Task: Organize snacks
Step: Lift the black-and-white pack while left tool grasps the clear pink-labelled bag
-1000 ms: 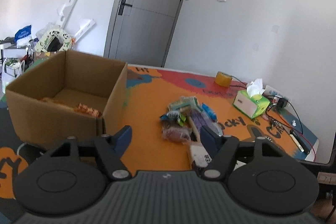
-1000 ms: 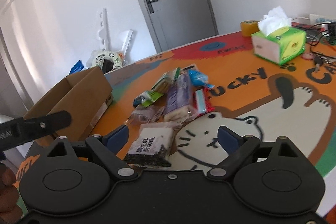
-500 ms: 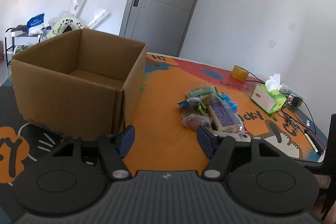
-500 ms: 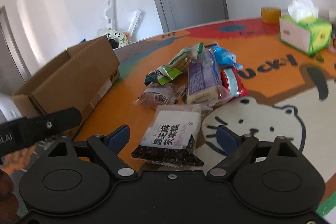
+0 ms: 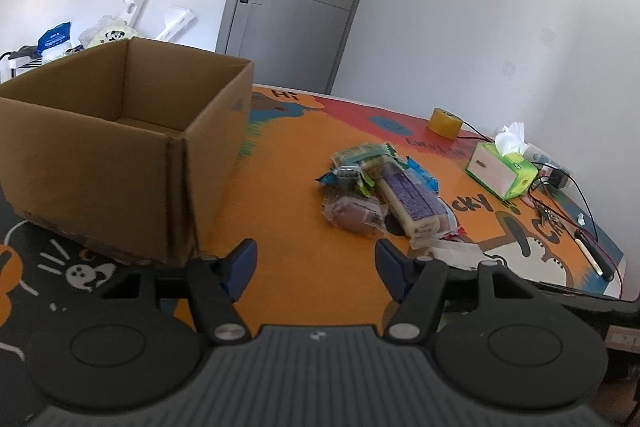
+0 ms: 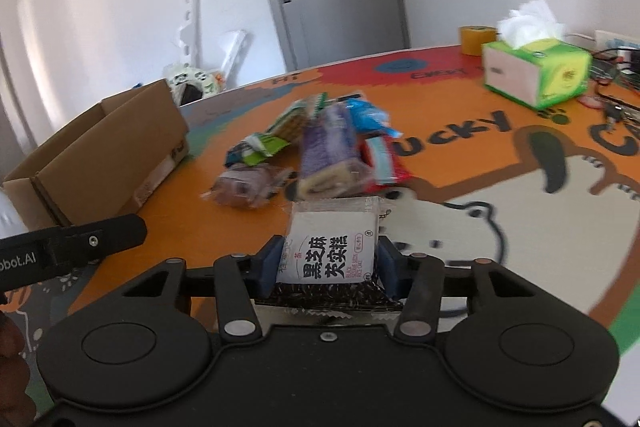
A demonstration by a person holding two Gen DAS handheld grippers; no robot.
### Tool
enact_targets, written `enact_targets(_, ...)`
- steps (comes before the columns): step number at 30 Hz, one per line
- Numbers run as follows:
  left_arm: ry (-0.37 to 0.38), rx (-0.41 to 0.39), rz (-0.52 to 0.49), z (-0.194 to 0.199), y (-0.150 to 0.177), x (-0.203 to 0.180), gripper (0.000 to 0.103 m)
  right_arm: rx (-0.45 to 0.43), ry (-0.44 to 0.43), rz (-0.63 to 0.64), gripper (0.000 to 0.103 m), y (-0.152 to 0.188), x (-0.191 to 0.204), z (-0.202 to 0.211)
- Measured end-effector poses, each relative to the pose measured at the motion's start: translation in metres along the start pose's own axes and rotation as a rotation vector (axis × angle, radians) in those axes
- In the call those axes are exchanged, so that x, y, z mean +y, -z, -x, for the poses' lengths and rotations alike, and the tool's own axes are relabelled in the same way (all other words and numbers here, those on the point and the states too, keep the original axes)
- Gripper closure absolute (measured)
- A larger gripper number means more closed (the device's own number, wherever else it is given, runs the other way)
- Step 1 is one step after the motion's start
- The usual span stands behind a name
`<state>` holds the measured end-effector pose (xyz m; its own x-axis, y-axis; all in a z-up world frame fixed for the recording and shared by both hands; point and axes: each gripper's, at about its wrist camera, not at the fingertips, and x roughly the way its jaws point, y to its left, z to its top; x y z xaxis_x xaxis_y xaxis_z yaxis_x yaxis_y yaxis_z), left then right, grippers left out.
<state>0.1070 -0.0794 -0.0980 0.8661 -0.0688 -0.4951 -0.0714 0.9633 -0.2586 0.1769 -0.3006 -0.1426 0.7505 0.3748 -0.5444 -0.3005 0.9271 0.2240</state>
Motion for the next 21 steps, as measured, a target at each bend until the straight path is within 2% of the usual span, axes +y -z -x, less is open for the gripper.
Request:
enact_targets(11,0.004,0.014,-0.058,-0.034,-0.004,-0.029,0.038,-0.035,0.109,-0.054,0.054,0.000,-0.044,0.014)
enact_targets(15,-0.006,0.022,-0.048,-0.050,-0.009,-0.033,0.038,-0.045,0.145,-0.076,0.054,-0.003,-0.058,0.014)
enact_targets(21,-0.024,0.041,-0.052,-0.070,-0.019,-0.041,0.033,-0.053,0.172,-0.085,0.054,-0.007,-0.070,0.010)
